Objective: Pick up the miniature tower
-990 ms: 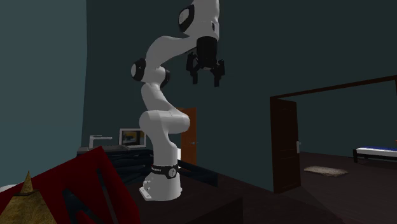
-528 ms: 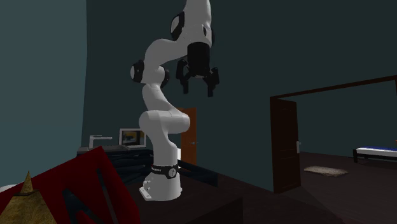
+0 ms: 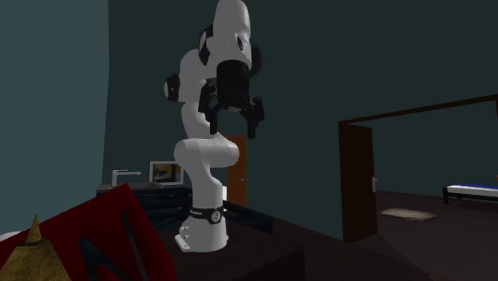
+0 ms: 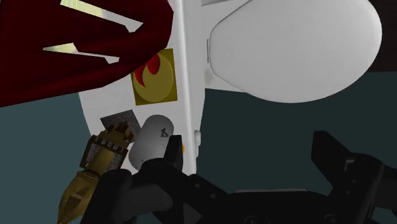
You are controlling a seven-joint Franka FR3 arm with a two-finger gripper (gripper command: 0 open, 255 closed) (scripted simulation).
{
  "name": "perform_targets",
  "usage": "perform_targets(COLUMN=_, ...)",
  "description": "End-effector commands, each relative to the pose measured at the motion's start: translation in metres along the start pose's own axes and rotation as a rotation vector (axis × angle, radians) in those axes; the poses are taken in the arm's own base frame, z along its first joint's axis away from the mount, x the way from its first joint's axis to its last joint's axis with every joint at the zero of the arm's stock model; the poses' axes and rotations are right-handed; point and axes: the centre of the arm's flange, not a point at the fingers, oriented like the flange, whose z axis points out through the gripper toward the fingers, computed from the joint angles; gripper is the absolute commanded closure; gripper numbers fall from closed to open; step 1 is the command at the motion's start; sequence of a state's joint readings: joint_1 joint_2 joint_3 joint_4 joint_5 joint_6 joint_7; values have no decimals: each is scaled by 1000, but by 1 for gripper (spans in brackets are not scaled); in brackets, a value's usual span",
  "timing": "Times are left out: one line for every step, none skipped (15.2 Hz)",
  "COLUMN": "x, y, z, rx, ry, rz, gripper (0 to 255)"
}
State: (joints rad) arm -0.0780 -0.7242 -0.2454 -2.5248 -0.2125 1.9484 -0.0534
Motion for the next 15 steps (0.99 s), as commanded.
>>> perform_targets(x=5, y=18, z=14, rx=-12, ry=33, rz=-4, gripper=0)
perform_targets(x=9, y=26, z=21, rx=-17, ry=47, rz=-6, gripper=0)
perform_targets(x=13, y=35, z=29, rx=-23, ry=62, rz=-8, gripper=0)
perform_targets(x=17, y=43, z=36, rx=-28, ry=76, rz=-9, gripper=0)
perform_targets(x=21, y=52, z=43, rx=-33, ry=90, rz=-11, gripper=0)
perform_targets(x=26, y=60, z=50, rx=-39, ry=105, rz=-13, gripper=0)
perform_targets(x=30, y=69, z=56, rx=-44, ry=119, rz=-14, gripper=0)
perform_targets(x=35, y=77, z=63, rx=-49, ry=133, rz=-16, gripper=0)
perform_targets(x=39, y=86, z=70, rx=-55, ry=148, rz=-18, gripper=0)
perform_targets(x=44, y=94, z=76, rx=-60, ry=162, rz=-19, gripper=0)
perform_targets(x=49, y=103, z=82, rx=-66, ry=176, rz=-21, gripper=0)
perform_targets(x=54, y=112, z=89, rx=-71, ry=191, rz=-23, gripper=0)
perform_targets(x=59, y=120, z=95, rx=-76, ry=205, rz=-24, gripper=0)
perform_targets(x=65, y=129, z=101, rx=-82, ry=219, rz=-26, gripper=0)
perform_targets(x=70, y=138, z=106, rx=-87, ry=234, rz=-28, gripper=0)
